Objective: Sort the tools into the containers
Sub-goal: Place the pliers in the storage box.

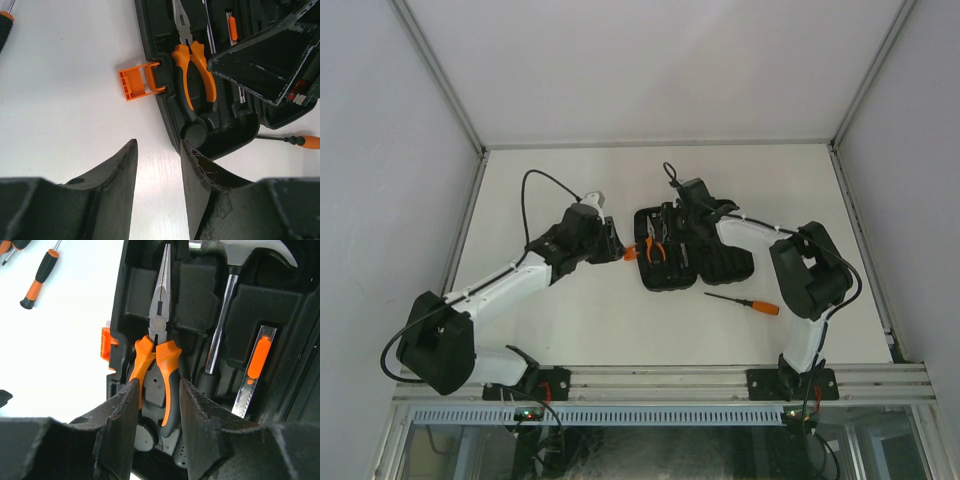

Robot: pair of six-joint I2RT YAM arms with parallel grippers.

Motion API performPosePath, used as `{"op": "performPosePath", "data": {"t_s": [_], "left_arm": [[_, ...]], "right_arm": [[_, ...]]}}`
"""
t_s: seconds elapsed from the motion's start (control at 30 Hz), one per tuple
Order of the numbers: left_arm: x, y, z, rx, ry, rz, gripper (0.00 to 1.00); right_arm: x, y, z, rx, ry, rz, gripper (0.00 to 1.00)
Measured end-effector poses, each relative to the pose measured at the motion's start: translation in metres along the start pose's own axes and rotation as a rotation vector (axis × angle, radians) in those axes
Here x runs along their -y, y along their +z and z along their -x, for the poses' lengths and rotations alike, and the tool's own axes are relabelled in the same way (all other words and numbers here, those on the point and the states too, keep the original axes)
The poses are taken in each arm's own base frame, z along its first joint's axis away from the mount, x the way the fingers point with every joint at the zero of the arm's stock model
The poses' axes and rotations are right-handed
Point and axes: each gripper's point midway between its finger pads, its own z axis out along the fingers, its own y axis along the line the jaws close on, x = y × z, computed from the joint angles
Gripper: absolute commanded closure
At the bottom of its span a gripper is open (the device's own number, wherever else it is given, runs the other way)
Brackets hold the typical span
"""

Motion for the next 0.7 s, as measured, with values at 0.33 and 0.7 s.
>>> {"op": "performPosePath", "data": {"t_s": [0.33, 0.7], "left_arm": [[0.0, 0.011, -0.003, -0.015, 0.0, -0.003, 0.56], [0.001, 0.014, -0.006, -0.029, 0.0, -0.015, 0.56]], "right_arm": [[0.004, 0.008, 0.004, -0.019, -0.047, 0.005, 0.71], [0.01, 0.02, -0.002, -0.071, -0.066, -0.012, 0.73]]}}
